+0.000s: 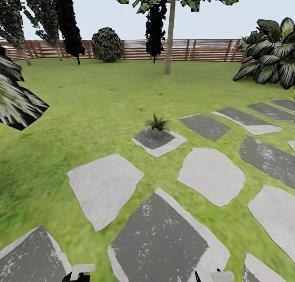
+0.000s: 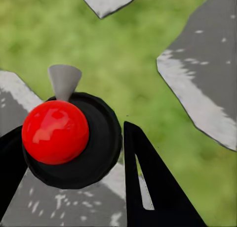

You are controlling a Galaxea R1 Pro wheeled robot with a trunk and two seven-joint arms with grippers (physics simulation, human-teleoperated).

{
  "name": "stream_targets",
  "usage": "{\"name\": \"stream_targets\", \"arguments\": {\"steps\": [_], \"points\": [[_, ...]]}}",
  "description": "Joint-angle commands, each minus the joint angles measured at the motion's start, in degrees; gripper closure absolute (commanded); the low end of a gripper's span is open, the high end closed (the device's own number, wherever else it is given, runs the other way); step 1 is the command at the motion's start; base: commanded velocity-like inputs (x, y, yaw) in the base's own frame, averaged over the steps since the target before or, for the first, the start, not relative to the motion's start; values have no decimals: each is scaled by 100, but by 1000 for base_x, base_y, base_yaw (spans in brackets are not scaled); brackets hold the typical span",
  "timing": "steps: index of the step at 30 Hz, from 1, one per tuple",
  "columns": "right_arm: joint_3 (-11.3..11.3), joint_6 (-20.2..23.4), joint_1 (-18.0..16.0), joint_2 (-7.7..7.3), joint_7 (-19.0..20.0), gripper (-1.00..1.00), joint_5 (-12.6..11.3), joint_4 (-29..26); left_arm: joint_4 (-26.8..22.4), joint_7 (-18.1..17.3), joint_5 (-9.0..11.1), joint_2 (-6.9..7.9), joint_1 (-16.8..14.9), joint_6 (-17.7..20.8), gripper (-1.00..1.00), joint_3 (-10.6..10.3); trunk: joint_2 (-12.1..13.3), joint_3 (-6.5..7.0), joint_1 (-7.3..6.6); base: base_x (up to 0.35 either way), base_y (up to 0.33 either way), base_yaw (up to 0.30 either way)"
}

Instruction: Pick up the pesticide atomizer in the garden and spray insectifuge to fully cover both potted plants in the garden.

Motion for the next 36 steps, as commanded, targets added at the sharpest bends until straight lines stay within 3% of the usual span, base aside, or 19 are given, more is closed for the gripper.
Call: {"name": "stream_targets", "arguments": {"steps": [1,10,36], "points": [[28,-17,-4,-3,-7,-100,-6,5,2,9,-3,-1,-2,-19,100,4,-2,-5,2,338,96,-194],[28,-17,-4,-3,-7,-100,-6,5,4,10,-3,-1,-2,-19,100,4,-2,-5,2,338,96,-238],[37,-17,-4,-3,-6,-100,1,5,4,11,-3,-1,-2,-19,100,4,-2,-5,2,338,96,-5]]}}
